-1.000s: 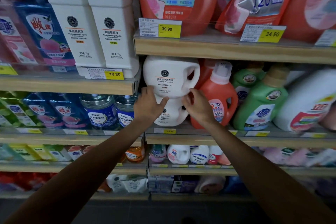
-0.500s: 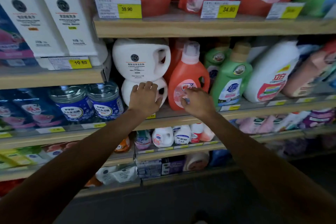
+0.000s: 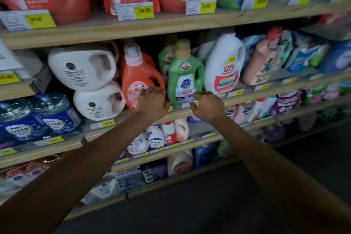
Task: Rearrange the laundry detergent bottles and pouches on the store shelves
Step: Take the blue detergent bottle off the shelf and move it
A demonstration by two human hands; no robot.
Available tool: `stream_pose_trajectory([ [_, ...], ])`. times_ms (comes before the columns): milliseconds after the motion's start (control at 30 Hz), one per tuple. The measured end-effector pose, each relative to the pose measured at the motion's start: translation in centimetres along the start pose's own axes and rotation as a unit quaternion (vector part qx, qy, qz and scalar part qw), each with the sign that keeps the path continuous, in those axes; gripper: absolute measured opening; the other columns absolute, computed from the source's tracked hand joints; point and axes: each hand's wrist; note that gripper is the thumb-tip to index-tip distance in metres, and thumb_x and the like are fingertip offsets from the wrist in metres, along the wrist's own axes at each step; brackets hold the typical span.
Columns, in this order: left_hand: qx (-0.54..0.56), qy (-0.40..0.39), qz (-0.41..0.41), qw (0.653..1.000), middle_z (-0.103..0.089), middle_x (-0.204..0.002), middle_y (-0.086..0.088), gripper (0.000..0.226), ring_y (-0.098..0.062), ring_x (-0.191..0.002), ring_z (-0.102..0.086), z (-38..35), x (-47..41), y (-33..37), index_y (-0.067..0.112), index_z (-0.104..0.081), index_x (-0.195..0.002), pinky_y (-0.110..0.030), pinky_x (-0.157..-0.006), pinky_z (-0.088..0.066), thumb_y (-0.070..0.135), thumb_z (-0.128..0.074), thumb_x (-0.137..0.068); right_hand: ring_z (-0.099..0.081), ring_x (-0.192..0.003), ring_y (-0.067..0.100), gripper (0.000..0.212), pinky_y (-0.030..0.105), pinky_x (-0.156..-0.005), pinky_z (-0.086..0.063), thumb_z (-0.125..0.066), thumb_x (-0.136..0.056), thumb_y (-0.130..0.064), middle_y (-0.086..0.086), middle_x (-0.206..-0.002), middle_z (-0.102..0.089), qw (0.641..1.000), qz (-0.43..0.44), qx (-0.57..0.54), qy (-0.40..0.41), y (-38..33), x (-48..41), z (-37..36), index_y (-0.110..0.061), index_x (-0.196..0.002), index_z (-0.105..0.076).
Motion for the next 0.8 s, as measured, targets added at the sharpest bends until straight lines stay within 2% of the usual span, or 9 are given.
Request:
stream_pose_trajectory([
  [167,0.021,0.013,-0.009,1.0,-0.057,-0.123,-0.01,0.045,-0.031,-0.117,-0.051,0.5,-1.0,8.6,0.012,-0.053,-0.123,-0.038,-0.094,-0.039,0.04,-0.049,-0.088,-0.059,-0.103,0.033,0.034,0.037,-0.082,-0.047,-0.05,-0.087,-0.032,0.012,-0.107,-0.067,1.0,0.004,0.007,0.016,7.1,2.4,3.5,-0.012,-0.112,-0.062],
  [300,0.017,0.018,-0.025,0.999,-0.057,-0.124,-0.009,0.046,-0.03,-0.118,-0.051,0.8,-1.8,14.2,0.013,-0.053,-0.124,-0.039,-0.097,-0.037,0.041,-0.049,-0.088,-0.059,-0.105,0.032,0.035,0.037,-0.082,-0.048,-0.051,-0.086,-0.033,0.012,-0.108,-0.067,1.0,0.0,0.022,0.02,12.0,3.4,5.9,-0.014,-0.113,-0.062],
  [567,0.01,0.009,-0.071,0.997,-0.057,-0.122,-0.011,0.046,-0.031,-0.114,-0.052,1.5,-4.1,22.8,0.01,-0.051,-0.124,-0.039,-0.096,-0.037,0.04,-0.048,-0.09,-0.059,-0.105,0.032,0.034,0.035,-0.08,-0.047,-0.05,-0.087,-0.031,0.011,-0.109,-0.066,0.999,-0.03,0.031,0.031,20.3,4.5,8.6,-0.013,-0.114,-0.062],
  [800,0.006,0.006,-0.116,0.993,-0.054,-0.13,-0.01,0.047,-0.031,-0.119,-0.048,1.0,-10.9,29.7,0.01,-0.05,-0.126,-0.041,-0.099,-0.035,0.04,-0.047,-0.089,-0.058,-0.104,0.032,0.035,0.036,-0.081,-0.047,-0.049,-0.089,-0.031,0.012,-0.108,-0.067,0.996,-0.063,0.053,0.045,29.0,2.8,10.7,-0.011,-0.115,-0.061],
])
Point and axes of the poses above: each hand's wrist, its own x-axis away from the middle knuckle, its own z-axis out of the back of the hand, y = z × x
